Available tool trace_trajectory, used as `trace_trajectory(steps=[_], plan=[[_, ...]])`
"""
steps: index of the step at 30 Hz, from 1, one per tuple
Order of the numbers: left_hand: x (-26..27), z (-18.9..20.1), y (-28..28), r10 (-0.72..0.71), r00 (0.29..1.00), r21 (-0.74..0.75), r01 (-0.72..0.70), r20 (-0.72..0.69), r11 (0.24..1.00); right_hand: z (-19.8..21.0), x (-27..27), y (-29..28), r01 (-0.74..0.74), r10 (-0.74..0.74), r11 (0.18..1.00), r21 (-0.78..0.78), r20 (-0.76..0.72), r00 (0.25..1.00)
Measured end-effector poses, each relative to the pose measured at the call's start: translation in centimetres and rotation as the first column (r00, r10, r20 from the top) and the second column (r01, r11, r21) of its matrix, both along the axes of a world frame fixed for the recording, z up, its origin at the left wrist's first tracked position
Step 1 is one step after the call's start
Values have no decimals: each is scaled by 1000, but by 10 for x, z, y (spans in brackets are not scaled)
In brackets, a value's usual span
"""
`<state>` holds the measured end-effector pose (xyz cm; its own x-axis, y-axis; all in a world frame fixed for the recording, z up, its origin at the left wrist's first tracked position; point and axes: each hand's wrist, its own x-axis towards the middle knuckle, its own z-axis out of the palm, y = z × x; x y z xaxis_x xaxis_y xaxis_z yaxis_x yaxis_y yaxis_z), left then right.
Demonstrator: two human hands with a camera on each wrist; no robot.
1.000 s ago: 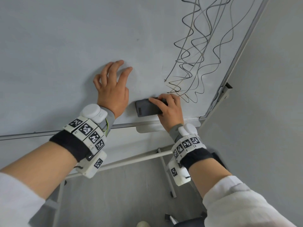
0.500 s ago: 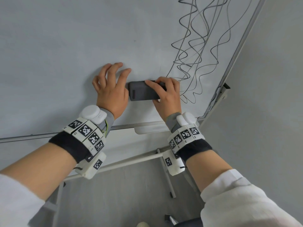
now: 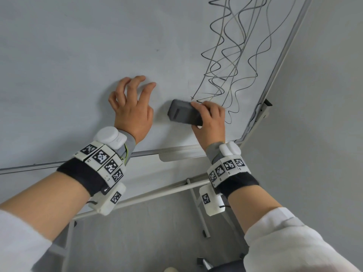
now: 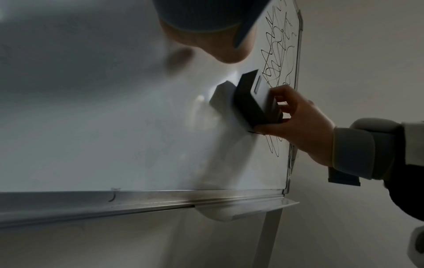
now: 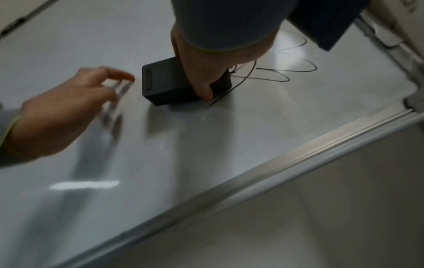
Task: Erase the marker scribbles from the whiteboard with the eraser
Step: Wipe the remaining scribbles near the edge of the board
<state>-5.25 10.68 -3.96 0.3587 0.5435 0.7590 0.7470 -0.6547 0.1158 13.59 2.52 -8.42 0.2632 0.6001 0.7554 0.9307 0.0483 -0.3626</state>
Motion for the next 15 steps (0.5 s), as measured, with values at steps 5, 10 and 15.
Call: trace_trajectory(steps=[5, 10, 15], plan=[[2, -1, 0, 5, 1000, 10, -5, 1, 1000, 5, 3, -2, 39, -40, 999, -23, -62, 997], [5, -2, -1, 5, 1000, 23, -5, 9, 1000, -14, -3, -5, 13, -13, 997, -73, -5, 1000], [5, -2, 1, 1, 1000, 30, -2, 12, 1000, -19, -5, -8, -22, 24, 993, -116, 14, 1000]])
